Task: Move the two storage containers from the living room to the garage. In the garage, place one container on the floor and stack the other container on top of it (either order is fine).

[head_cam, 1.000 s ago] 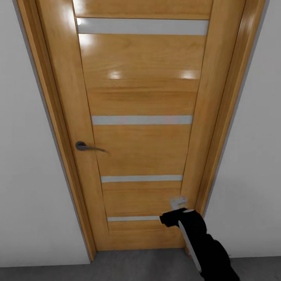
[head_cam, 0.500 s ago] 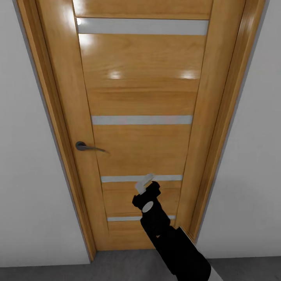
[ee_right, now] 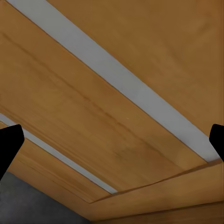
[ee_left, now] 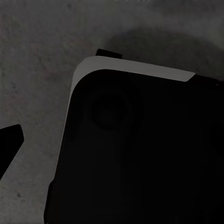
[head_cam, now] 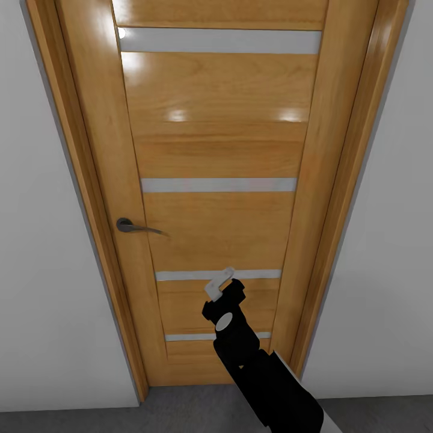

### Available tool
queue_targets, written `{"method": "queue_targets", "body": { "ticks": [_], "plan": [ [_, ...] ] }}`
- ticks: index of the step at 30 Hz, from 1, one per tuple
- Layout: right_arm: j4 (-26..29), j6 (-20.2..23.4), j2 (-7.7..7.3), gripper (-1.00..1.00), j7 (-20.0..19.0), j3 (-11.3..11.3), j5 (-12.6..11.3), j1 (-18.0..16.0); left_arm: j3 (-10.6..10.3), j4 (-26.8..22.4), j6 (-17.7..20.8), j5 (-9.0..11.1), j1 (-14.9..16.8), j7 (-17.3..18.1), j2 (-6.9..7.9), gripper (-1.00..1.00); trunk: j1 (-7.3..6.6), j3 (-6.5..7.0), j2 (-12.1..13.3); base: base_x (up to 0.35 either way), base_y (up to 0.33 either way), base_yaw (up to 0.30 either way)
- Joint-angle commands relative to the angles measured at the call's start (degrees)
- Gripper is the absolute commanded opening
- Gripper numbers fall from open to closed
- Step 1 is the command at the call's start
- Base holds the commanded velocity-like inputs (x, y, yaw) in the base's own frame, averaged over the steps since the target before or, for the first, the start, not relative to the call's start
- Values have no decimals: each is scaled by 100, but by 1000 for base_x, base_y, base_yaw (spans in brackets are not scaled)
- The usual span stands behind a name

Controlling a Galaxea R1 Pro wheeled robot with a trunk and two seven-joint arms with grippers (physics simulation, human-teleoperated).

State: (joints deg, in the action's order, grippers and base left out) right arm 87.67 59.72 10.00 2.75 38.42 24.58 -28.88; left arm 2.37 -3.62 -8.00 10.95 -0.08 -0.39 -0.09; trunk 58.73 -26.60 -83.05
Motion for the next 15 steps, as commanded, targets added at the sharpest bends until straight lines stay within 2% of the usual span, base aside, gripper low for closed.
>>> {"method": "queue_targets", "body": {
  "ticks": [1,5,6,8,10,15],
  "plan": [
    [3,28,0,100,35,18,-13,-5,23,-6,-9,10,-1,-4,-6,100,0,-5,-3,0,0,0],
    [18,28,0,100,43,16,5,-10,26,-7,-9,4,-1,-5,-13,100,0,-5,-3,7,0,0],
    [15,-444,0,100,32,16,41,-12,22,-7,-9,4,-1,-5,-13,100,0,-5,-3,70,0,0],
    [-1,-810,0,100,23,12,60,-32,21,-7,-9,4,-1,-5,-10,100,0,-5,-3,53,0,0],
    [-7,-944,0,100,19,9,65,-100,21,-7,-9,4,-1,-5,-9,100,0,-5,-3,22,0,0],
    [-144,-1078,0,100,15,-4,13,-564,19,-7,-9,4,-1,2,-8,100,0,-5,-3,6,0,0]
  ]
}}
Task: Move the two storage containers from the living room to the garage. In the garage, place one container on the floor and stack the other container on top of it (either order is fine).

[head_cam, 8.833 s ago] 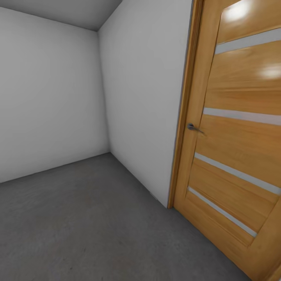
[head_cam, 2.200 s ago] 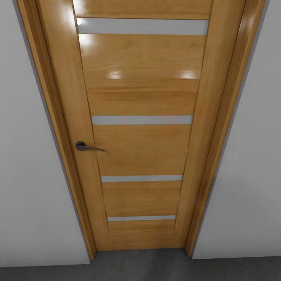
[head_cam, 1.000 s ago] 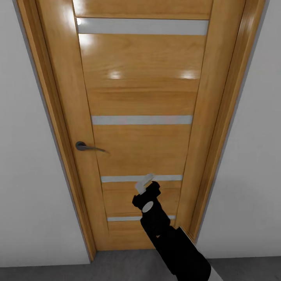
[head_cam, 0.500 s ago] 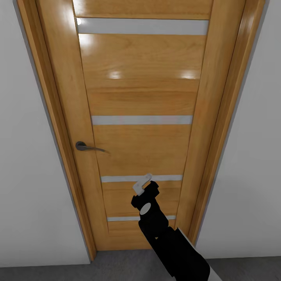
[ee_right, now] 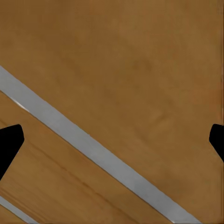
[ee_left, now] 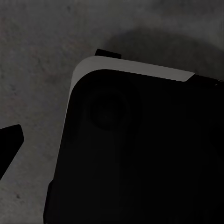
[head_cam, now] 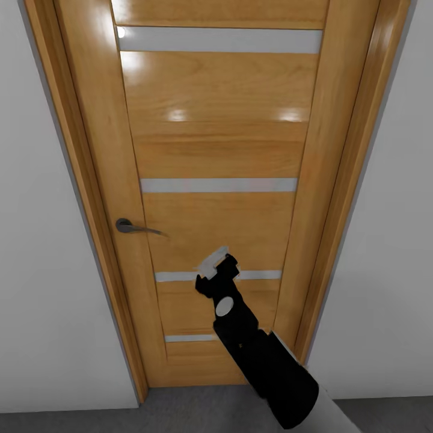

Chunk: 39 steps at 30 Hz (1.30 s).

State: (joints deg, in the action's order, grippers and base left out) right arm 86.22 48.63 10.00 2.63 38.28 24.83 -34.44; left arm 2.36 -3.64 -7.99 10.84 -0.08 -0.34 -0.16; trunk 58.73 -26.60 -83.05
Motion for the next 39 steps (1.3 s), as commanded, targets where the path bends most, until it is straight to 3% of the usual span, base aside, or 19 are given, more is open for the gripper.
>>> {"method": "queue_targets", "body": {
  "ticks": [1,8,10,11,14,15,16,18,31,39],
  "plan": [
    [-104,6,0,100,29,5,-19,-122,20,-5,-9,14,-1,-3,-2,100,0,-6,-3,2,0,0],
    [-1061,-518,0,100,83,-34,-28,-742,24,-5,-9,14,-1,-3,-2,100,0,-6,-3,0,0,0],
    [-1537,-905,0,100,103,-206,-25,-852,26,-5,-9,14,-1,-2,-3,100,0,-6,-3,0,0,0],
    [-1824,-1338,0,100,114,-313,-11,-889,27,-5,-9,14,-1,-2,-2,100,0,-6,-3,0,0,0],
    [-2168,-1672,0,100,125,-352,-6,-933,27,-5,-9,14,-1,-2,-6,100,0,-6,-3,0,0,0],
    [-2476,-1804,0,100,132,-362,-12,-1096,27,-5,-9,14,-1,-2,-8,100,0,-6,-3,0,0,0],
    [-3245,-2157,0,100,148,-371,-36,-1537,27,-5,-9,14,-1,-2,-10,100,0,-6,-3,0,0,0],
    [-3633,-2326,0,100,155,-373,-52,-1753,27,-5,-9,14,-1,-2,-10,100,0,-6,-3,0,0,0],
    [-4749,-2434,0,100,159,-374,-70,-2467,27,-14,-9,14,-1,-10,-16,100,0,-6,-3,0,0,0],
    [-4935,-2536,0,100,159,-374,-74,-2548,27,-14,-9,14,-1,-10,-12,100,0,-6,-3,11,0,0]
  ]
}}
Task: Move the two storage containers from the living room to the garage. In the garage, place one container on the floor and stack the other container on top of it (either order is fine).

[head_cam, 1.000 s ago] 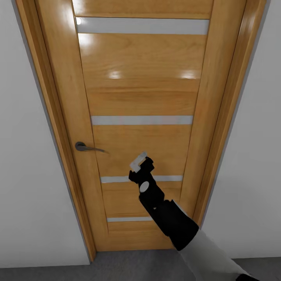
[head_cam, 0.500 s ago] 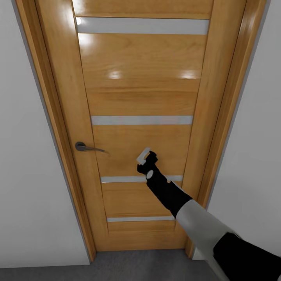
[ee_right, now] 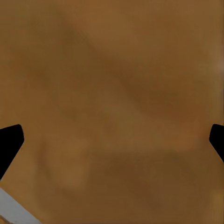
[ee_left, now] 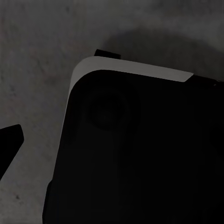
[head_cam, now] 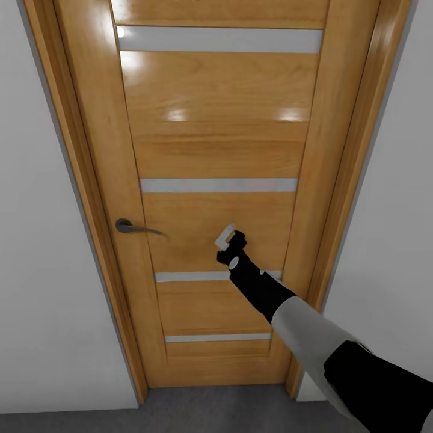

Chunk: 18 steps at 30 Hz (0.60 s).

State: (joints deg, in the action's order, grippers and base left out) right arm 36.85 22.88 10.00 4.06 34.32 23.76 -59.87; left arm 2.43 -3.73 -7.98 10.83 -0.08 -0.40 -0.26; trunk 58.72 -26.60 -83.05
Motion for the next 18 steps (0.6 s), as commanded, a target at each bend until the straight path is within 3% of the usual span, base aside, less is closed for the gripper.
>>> {"method": "queue_targets", "body": {
  "ticks": [1,9,15,18],
  "plan": [
    [1,38,0,100,16,22,32,-6,19,-5,-10,16,-1,-4,-1,100,1,-6,-3,112,0,0],
    [68,-89,0,100,11,19,18,-8,13,-5,-10,16,-1,-4,0,100,1,-6,-3,172,0,0],
    [95,-147,0,100,8,27,-484,-8,12,-5,-10,16,-1,-4,0,100,1,-6,-3,142,0,0],
    [101,-151,0,100,7,30,-570,-8,12,-5,-10,16,-1,-4,0,100,1,-6,-3,68,0,0]
  ]
}}
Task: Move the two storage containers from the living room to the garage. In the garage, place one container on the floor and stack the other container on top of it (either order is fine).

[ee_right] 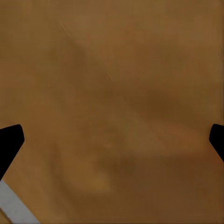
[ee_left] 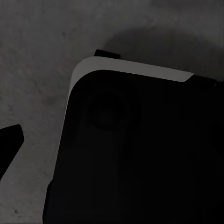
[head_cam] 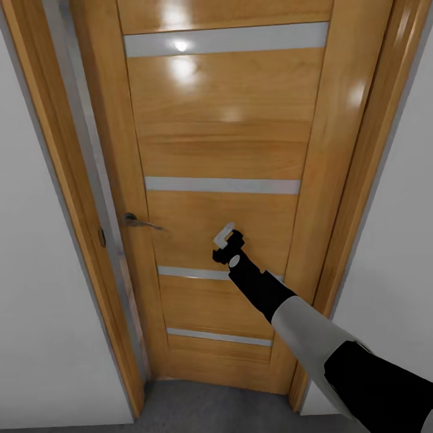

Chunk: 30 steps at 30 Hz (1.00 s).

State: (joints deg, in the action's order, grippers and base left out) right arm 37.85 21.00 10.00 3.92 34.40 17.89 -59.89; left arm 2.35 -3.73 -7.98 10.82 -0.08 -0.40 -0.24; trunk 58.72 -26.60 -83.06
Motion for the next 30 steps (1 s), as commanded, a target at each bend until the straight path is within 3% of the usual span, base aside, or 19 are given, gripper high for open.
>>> {"method": "queue_targets", "body": {
  "ticks": [1,5,10,22,30],
  "plan": [
    [2,37,0,100,21,22,-3,-5,20,-5,-10,17,-1,-4,-2,100,1,-5,-2,15,0,0],
    [157,38,0,100,21,34,-17,-5,20,-5,-10,17,-1,-4,-2,100,1,-5,-2,4,0,0],
    [996,243,0,100,4,92,-30,4,20,-5,-10,17,-1,4,-2,100,1,-5,-2,0,0,0],
    [985,314,0,100,82,143,-49,21,23,-39,-10,17,-1,-8,-2,100,1,-5,-2,16,0,0],
    [1030,255,0,100,68,238,-40,21,20,-38,-10,17,-1,-1,6,100,1,-5,-2,286,0,0]
  ]
}}
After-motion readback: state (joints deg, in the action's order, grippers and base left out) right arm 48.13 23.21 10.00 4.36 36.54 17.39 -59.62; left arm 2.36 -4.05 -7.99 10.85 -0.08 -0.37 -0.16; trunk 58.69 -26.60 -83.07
